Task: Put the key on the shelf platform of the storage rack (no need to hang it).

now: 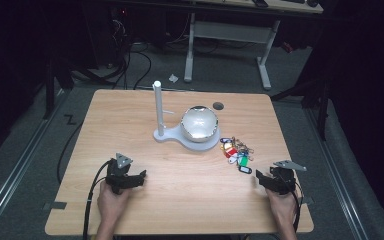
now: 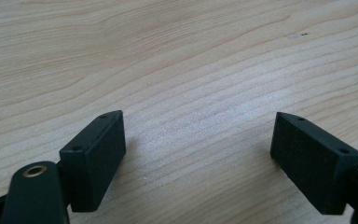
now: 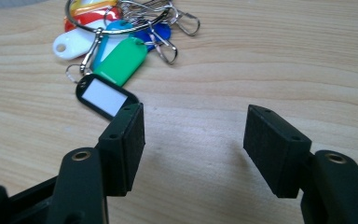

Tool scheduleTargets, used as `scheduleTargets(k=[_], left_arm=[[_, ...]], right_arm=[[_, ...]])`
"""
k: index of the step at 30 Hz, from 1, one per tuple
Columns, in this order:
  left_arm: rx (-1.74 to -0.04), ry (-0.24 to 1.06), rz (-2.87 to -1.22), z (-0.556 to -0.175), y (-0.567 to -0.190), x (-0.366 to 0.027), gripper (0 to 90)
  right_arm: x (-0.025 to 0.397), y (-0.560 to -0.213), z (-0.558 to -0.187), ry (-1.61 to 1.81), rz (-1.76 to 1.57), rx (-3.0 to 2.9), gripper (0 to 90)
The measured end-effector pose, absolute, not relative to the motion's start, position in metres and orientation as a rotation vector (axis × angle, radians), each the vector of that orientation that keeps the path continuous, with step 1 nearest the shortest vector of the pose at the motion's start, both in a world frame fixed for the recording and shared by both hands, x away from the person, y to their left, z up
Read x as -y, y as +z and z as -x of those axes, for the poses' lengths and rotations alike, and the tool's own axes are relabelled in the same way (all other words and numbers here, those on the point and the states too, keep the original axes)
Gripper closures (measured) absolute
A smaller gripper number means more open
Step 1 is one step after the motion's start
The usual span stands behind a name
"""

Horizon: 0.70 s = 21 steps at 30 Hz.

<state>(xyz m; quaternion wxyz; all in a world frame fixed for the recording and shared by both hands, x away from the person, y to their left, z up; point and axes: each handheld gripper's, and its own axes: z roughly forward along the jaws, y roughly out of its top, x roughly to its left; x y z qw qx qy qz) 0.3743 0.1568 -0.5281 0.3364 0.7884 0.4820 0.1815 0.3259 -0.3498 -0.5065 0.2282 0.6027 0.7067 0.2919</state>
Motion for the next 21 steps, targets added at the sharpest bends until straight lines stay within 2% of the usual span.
scheduleTargets(k=[12, 21], left_arm=[[-1.256, 0.472, -2.055, -0.374, -0.528, -0.157, 18.4], [-1.256, 0.471, -2.055, -0.374, -0.528, -0.157, 18.5]], right_arm=[[0.336, -0.492, -0.322, 0.869, -1.586, -2.014, 37.7], [0.325, -0.483, -0.327, 0.951, -1.521, -2.035, 47.2]])
